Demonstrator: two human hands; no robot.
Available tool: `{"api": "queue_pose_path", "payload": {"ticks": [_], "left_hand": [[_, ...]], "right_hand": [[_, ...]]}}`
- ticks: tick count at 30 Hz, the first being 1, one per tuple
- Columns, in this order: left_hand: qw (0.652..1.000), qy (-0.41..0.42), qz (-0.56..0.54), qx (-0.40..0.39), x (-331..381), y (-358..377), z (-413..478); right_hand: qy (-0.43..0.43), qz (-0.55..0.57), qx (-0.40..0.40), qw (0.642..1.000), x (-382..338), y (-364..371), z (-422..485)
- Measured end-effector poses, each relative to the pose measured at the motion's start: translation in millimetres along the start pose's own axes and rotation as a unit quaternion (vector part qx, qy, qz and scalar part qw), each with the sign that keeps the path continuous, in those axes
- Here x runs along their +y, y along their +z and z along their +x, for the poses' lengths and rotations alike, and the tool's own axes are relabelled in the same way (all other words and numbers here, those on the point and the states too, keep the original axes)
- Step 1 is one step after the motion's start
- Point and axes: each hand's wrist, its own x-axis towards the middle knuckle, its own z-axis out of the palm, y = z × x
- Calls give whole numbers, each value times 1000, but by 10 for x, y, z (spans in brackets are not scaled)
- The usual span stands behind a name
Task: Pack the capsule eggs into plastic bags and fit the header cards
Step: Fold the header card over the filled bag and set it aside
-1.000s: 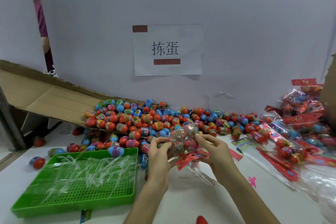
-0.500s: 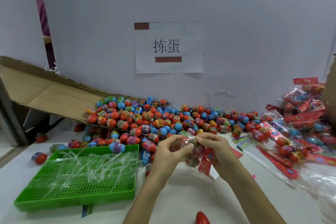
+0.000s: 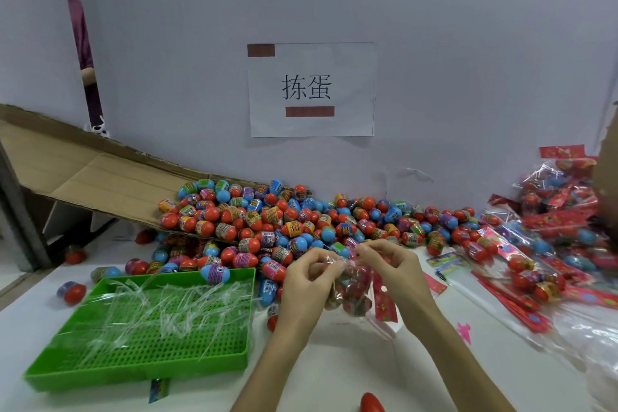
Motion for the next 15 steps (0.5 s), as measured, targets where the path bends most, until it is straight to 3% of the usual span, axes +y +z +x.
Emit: {"api": "queue_pose_path", "payload": {"ticks": [6,15], "left_hand": [[998,-17,-47,42,34,-2,10],[996,-49,-69,15,53,32,6]], "right_hand": [[-8,-34,-15,999,1,13,5],[37,113,12,993,-64,93,-32]]}}
